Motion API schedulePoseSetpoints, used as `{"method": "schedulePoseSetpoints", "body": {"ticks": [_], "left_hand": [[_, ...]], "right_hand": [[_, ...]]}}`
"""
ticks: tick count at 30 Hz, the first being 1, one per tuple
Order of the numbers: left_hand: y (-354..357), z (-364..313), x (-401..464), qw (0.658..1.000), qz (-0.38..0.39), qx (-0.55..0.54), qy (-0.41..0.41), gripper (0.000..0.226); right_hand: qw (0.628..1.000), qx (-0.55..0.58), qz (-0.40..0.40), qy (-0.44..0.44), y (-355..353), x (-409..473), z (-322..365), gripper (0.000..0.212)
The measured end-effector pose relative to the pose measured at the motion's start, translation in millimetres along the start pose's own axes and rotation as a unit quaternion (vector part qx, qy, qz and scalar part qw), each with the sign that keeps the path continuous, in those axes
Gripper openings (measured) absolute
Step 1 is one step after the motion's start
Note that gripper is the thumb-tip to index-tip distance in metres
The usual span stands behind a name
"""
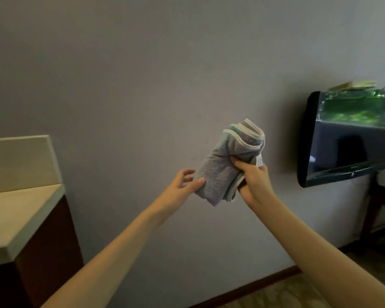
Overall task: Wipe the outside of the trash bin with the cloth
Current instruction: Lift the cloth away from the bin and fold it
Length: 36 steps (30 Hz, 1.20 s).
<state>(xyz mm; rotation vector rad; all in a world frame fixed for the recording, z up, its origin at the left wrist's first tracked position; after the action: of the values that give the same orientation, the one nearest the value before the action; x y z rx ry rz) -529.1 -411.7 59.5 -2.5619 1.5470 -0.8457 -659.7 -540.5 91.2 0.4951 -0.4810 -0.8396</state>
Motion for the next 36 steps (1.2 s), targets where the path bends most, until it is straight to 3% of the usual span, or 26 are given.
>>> {"method": "schedulePoseSetpoints", "body": {"ticks": [6,9,14,20,24,29,36], "left_hand": [[-51,23,-27,0.996,-0.005,-0.062,-0.058,0.061],[-74,33,-30,0.993,-0.024,-0.088,-0.072,0.056],[-122,30,-21,0.983,-0.148,-0.104,-0.042,0.036],[-188,38,-28,0.927,-0.337,-0.164,-0.021,0.025],[-235,58,-54,0.905,-0.404,-0.129,-0.043,0.044],[-315,73,-85,0.881,-0.465,-0.079,-0.036,0.043],[-437,101,-126,0.89,-0.453,-0.04,-0.041,0.034]], "right_hand": [[0.991,0.098,0.067,0.062,56,-4,-52,0.025],[0.984,0.115,0.103,0.092,77,-2,-71,0.039],[0.97,0.077,0.186,0.136,113,22,-85,0.044],[0.963,-0.017,0.224,0.146,139,53,-108,0.073],[0.95,-0.055,0.261,0.163,172,45,-151,0.069],[0.934,-0.053,0.292,0.2,228,38,-212,0.047],[0.948,-0.082,0.219,0.216,310,24,-306,0.034]]}}
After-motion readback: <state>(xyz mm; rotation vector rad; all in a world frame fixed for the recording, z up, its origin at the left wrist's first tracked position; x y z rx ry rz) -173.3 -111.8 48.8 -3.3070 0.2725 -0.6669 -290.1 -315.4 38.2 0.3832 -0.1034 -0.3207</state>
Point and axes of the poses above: each hand's wrist, its own x-axis towards the middle knuckle, its own y-axis out of the palm, z = x × y, the point moved 8 cm from there along x, towards the middle knuckle, and after that the axes turned 11 degrees about y, right-handed, at the moved point
